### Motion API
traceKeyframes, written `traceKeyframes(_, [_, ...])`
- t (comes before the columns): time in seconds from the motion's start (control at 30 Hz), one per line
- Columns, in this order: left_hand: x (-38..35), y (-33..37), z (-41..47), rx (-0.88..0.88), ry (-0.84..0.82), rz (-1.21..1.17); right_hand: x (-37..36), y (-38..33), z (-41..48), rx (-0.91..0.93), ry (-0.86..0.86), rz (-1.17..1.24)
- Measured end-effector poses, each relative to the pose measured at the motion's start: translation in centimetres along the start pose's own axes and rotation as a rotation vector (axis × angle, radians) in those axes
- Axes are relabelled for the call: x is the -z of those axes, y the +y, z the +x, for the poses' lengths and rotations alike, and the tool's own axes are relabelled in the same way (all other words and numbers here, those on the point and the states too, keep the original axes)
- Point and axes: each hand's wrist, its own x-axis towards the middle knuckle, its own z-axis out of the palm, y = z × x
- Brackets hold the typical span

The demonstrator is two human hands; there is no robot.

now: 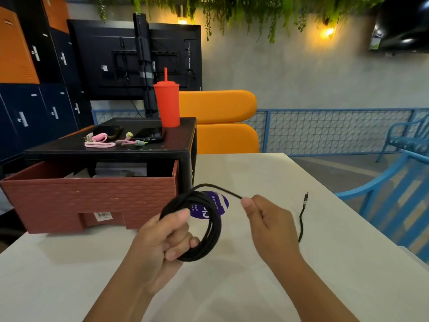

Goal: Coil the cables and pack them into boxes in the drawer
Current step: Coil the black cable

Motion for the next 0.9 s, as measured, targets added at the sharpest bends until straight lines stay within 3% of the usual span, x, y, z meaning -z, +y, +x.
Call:
traceKeyframes(0.1, [-1.0,-0.6,-0.3,0.061,-0.02,0.152,0.6,0.1,0.3,0.064,0.187,0.048])
traceKeyframes(0.2, [-1.2,-0.9,-0.4,0.101,-0.02,0.178,0.7,0.1,0.3,0.075,0.235,0.063])
traceKeyframes(0.37, [-1.1,-0.4,-0.5,0.083,-0.051,0.066,0.1,0.7,0.2,-0.022,0.128,-0.028])
traceKeyframes(0.7, [0.5,0.3,0.5,-0.036,0.021,-0.098,-1.0,0.0,-0.7,0.062,0.037,-0.031])
traceKeyframes(0.9, [0.0,0.7,0.1,0.015,0.045,-0.091,-1.2,0.0,-0.7,0.037,0.005,-0.024])
